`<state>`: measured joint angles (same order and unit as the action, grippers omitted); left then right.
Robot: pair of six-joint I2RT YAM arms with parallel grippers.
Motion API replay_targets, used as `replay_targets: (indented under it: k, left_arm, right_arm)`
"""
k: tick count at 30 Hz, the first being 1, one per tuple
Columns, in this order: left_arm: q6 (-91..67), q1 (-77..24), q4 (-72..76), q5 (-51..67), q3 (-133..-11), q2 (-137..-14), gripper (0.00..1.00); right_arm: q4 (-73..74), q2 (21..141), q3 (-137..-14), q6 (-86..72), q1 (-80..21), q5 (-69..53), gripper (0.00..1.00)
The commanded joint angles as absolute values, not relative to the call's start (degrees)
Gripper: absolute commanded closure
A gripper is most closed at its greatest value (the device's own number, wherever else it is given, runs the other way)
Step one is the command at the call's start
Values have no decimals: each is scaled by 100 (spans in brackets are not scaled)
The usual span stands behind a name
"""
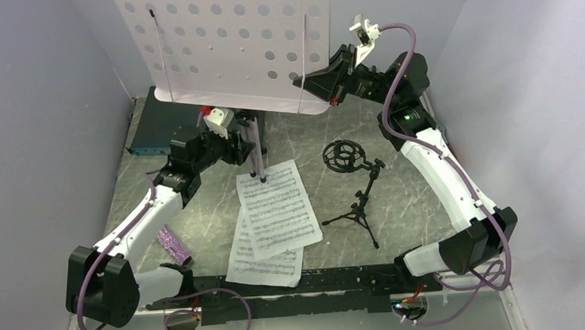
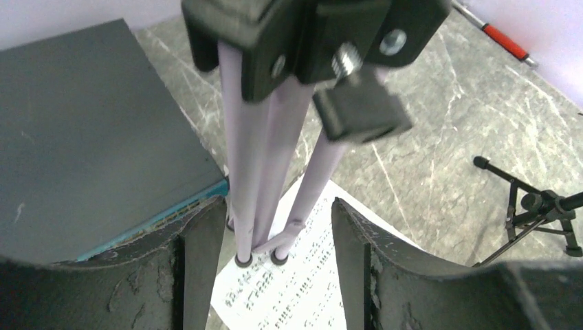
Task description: Set up the instrument practice props
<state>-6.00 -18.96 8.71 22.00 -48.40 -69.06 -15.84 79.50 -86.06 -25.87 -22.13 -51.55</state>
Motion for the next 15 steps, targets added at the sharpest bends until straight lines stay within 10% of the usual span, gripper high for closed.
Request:
replay_targets:
  k: [1,15]
  left_arm:
    - [-358,-1913,954,1853,-4543,-6505,38]
    - [-605,-1137,2218,3587,-3976,-6607,41]
  right_arm:
    - [-1815,7620,-8640,-2700,-2241,-5145,100]
    - [-1685,7485,-8581,-2548,-2241,-5320,100]
